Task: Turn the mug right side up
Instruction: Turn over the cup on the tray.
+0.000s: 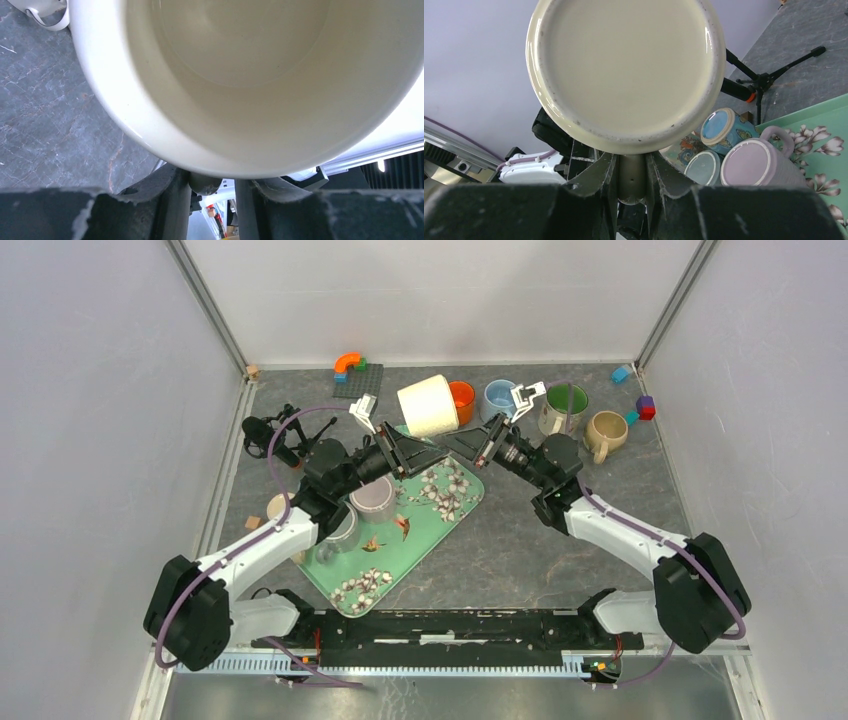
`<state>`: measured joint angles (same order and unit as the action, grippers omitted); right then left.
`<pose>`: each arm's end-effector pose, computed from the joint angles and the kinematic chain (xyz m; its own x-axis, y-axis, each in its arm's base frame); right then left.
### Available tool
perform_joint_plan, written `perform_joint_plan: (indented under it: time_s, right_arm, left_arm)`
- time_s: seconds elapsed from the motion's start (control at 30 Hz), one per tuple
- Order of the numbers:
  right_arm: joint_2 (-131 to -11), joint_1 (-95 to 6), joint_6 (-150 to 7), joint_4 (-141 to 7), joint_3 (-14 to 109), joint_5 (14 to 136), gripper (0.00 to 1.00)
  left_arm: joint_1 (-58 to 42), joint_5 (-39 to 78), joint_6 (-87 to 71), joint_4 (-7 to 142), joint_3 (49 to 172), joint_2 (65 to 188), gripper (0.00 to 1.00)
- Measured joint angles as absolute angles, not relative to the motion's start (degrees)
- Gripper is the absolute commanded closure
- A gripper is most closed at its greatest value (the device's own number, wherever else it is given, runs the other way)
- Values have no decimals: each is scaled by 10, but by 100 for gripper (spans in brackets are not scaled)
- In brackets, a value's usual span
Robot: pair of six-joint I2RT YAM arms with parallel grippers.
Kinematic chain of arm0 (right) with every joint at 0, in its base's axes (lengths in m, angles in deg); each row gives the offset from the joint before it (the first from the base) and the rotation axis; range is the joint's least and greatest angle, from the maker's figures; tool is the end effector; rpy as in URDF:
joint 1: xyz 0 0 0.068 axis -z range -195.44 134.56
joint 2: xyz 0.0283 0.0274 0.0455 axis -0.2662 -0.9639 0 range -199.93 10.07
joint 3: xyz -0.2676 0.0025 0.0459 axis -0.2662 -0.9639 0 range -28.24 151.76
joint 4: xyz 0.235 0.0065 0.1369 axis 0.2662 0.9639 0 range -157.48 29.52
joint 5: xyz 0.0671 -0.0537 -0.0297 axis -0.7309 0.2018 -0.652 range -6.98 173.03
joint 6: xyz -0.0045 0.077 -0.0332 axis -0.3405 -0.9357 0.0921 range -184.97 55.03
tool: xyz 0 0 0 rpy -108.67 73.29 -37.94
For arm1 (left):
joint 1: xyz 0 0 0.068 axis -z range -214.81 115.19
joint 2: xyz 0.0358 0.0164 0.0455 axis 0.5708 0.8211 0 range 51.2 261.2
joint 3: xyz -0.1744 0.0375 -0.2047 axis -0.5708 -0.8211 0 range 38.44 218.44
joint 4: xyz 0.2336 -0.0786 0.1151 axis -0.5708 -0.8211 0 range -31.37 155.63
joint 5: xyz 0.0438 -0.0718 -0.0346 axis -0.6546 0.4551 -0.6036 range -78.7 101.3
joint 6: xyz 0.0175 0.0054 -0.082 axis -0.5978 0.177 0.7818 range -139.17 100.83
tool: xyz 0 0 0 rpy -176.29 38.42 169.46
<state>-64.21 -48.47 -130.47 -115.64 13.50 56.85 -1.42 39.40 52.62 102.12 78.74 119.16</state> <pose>0.2606 0.2082 0.3168 -0.6756 0.5348 -0.5075 -0.5560 0.0826 0.8271 0.2428 -0.2015 0.3124 -0.7902 -0.4827 -0.3775 0.3949 0.0699 -0.9161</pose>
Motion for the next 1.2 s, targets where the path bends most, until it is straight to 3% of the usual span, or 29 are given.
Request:
perform_joint_plan:
  time_s: [0.2,0.27,0.5,0.8,0.97,1.13,1.2]
  right_arm:
    - [-656,-481,-1322,-1168,135,561,100]
    - [-657,-480,-1325,-1170,135,561,100]
    - [-657,-479,-1331,-1172,135,560,100]
    - [-658,-475,-1337,-1171,135,546,100]
    - [-658,-474,-1338,-1170,135,541,100]
    - [-659,-474,-1338,-1167,134,539,100]
    - [-659,-474,-1338,-1167,134,538,100]
  left_arm:
    - [-17,394,526,1027,787,1199,91]
    - [-17,394,526,1028,787,1200,93]
    - [-17,399,526,1030,787,1200,77]
    - [-17,404,525,1015,787,1195,74]
    - [-17,412,514,993,789,1192,66]
    - [-17,413,506,979,792,1191,66]
    - [-17,413,504,977,792,1189,73]
